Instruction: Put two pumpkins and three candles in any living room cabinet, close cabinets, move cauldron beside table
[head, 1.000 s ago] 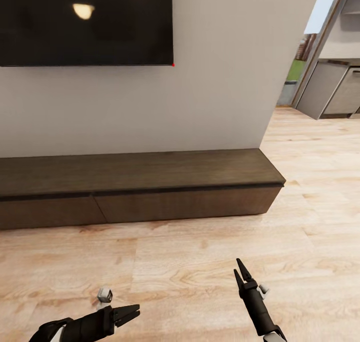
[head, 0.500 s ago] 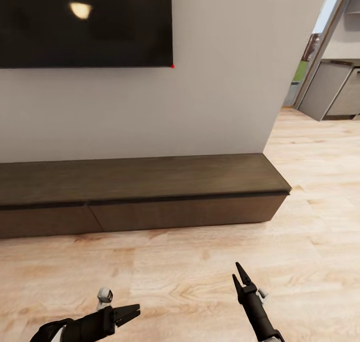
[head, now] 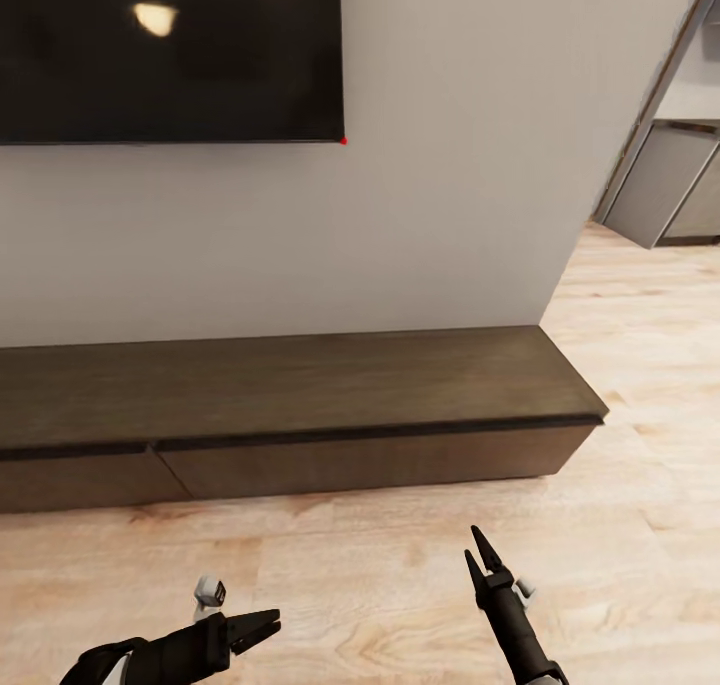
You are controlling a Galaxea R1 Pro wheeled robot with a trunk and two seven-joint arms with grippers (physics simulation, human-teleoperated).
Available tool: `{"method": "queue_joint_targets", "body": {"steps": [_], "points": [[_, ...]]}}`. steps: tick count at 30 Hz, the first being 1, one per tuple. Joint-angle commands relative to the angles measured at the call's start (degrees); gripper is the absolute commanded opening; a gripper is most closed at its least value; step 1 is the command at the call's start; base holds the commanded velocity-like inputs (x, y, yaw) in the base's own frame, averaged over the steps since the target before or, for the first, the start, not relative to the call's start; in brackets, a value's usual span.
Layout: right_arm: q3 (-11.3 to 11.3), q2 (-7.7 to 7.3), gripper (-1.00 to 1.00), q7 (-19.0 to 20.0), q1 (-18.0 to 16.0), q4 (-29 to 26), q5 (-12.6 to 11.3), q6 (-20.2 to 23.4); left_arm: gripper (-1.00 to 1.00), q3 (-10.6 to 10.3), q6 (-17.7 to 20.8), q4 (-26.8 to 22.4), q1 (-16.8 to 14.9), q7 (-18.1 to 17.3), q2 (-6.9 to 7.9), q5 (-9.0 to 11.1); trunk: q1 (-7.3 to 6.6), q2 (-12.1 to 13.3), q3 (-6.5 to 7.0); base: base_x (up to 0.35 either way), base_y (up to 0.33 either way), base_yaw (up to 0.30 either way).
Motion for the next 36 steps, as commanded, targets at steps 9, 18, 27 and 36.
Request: {"method": "queue_joint_targets", "body": {"steps": [9, 18, 27, 36], "points": [[-0.5, 0.01, 1.00, 0.2, 0.0, 0.0, 0.3, 0.4, 1.00, -0.2, 0.5, 0.0, 0.0, 0.0, 0.10, 0.5, 0.03, 0.0, -0.04, 0.335, 0.047, 0.000], [-0.5, 0.01, 1.00, 0.2, 0.0, 0.0, 0.3, 0.4, 1.00, -0.2, 0.5, 0.1, 0.0, 0.0, 0.07, 0.5, 0.03, 0.0, -0.04, 0.324, 0.116, 0.000], [-0.5, 0.01, 1.00, 0.2, 0.0, 0.0, 0.3, 0.4, 1.00, -0.2, 0.5, 0.1, 0.0, 0.0, 0.08, 0.5, 0.03, 0.0, -0.04, 0.294, 0.113, 0.000], [-0.5, 0.01, 1.00, 0.2, 0.0, 0.0, 0.3, 0.4, 1.00, -0.2, 0.5, 0.2, 0.0, -0.1, 0.21, 0.6, 0.03, 0.0, -0.04, 0.070, 0.022, 0.000]]}}
